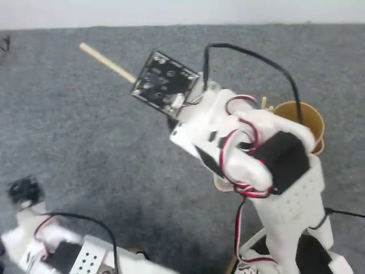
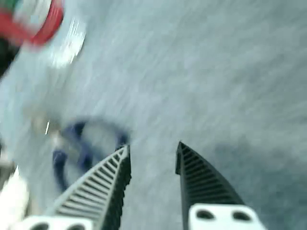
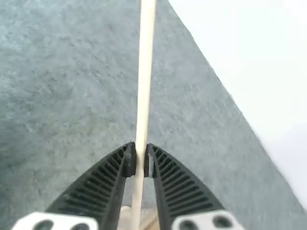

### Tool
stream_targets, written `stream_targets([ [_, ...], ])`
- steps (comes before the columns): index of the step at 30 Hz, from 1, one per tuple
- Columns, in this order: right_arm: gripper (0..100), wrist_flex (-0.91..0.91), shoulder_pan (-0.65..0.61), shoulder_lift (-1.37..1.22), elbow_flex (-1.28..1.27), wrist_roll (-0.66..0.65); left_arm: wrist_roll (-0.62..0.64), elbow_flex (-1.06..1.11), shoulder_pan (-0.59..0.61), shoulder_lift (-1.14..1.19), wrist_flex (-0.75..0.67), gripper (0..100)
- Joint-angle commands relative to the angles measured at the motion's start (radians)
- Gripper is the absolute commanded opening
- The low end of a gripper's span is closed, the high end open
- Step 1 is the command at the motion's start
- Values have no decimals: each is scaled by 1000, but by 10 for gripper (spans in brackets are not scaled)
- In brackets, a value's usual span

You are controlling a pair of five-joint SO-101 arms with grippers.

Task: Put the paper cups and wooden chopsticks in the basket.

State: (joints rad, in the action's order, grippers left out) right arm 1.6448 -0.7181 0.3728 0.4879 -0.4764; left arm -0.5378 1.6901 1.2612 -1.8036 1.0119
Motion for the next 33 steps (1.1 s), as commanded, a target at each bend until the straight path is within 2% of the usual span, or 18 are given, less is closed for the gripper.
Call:
stream_targets([
  [1,7,62,59,28,103,14,118,-16,-199,-20,-91,145],
  [5,7,120,111,28,226,15,462,-130,-381,-20,-167,145],
  [7,7,133,145,28,287,15,565,-220,-488,-18,-169,147],
  [12,7,124,286,28,359,130,585,-397,-872,-17,-97,145],
  [14,7,124,325,28,361,173,643,-427,-1005,-17,-77,145],
  [16,7,131,335,30,362,199,697,-441,-1114,-17,-75,145],
  [19,7,130,340,64,338,242,713,-449,-1244,-17,-91,145],
  [22,7,116,346,110,305,276,750,-452,-1312,-17,-130,145],
  [27,7,68,346,202,175,316,809,-489,-1341,3,-192,145],
  [33,7,-42,346,381,-143,316,733,-753,-1344,321,-160,146],
])
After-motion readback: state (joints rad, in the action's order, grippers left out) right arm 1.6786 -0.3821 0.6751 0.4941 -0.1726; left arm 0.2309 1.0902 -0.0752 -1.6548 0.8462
